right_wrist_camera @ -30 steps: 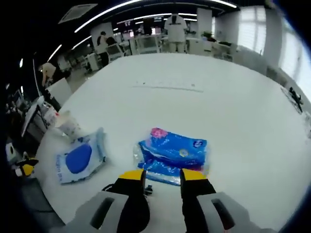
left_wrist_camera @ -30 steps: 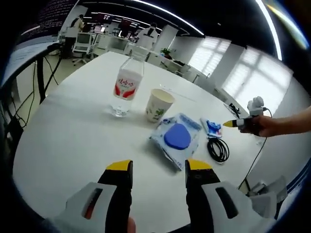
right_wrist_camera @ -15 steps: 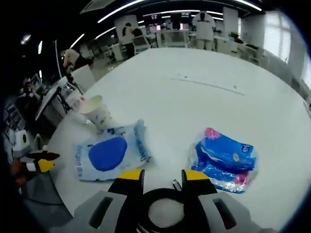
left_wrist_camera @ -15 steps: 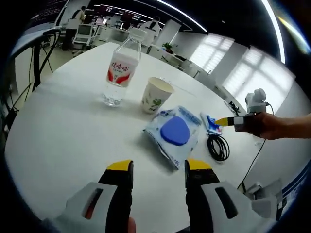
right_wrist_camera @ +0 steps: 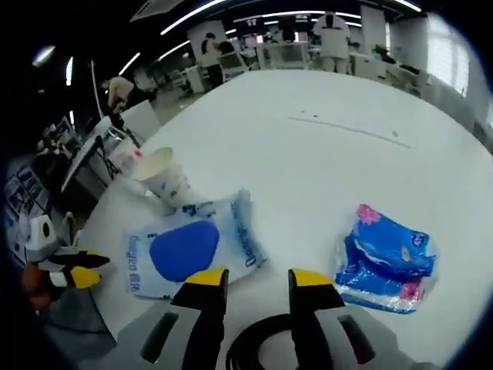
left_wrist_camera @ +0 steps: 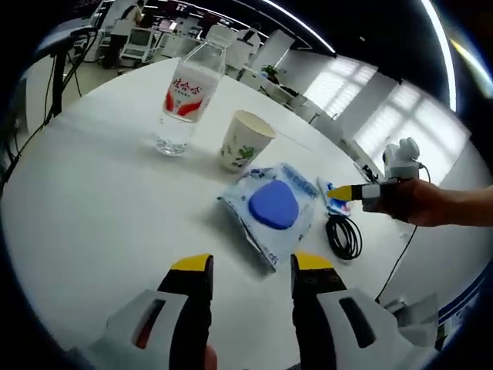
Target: Arrange the tabletop items into an orderly group along one side of the table until the central work area is clear of visible clutter.
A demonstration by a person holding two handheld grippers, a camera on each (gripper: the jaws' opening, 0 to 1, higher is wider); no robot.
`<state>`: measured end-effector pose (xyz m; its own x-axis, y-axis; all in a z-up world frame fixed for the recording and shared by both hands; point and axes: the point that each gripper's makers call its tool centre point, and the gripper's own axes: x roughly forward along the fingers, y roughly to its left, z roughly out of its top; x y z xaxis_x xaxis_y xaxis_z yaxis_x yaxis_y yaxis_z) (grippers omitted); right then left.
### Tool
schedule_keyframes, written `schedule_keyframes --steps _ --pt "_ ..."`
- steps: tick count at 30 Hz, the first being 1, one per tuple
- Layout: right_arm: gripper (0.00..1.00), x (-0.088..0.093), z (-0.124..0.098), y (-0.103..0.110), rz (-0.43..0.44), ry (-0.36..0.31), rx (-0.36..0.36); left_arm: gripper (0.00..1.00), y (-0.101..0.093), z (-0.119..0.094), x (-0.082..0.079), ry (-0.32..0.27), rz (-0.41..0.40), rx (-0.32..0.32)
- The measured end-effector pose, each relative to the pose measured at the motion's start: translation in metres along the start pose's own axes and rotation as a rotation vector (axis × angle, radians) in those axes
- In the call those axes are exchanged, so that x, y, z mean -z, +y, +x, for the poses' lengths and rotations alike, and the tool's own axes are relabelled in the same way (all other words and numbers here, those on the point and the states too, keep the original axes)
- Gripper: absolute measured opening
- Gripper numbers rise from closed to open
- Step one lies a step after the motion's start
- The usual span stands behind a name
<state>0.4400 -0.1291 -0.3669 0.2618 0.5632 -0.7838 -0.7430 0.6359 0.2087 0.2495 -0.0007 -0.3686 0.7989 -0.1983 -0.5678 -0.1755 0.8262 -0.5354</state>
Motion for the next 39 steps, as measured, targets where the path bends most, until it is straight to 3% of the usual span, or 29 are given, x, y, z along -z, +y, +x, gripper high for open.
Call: schedule_keyframes --steps 6,16,32,39 --pt "0.31 -0.009 0.014 -0.003 0.019 0.010 -0.014 0.38 -0.002 0.008 0.004 0.018 -0.008 0.003" --pt "0.31 -0.004 0.030 -0.007 0.022 0.018 -0.027 0.37 -0.004 0.019 0.009 0.031 -0.034 -0.007" --pt "0.31 0.003 0.041 0.002 0.026 0.049 -0.054 0.34 -0.002 0.037 0.012 0.049 -0.052 -0.014" --pt "0.27 0.008 0.040 0.008 0.030 0.046 -0.054 0.32 -0.004 0.038 0.012 0.050 -0.062 -0.011"
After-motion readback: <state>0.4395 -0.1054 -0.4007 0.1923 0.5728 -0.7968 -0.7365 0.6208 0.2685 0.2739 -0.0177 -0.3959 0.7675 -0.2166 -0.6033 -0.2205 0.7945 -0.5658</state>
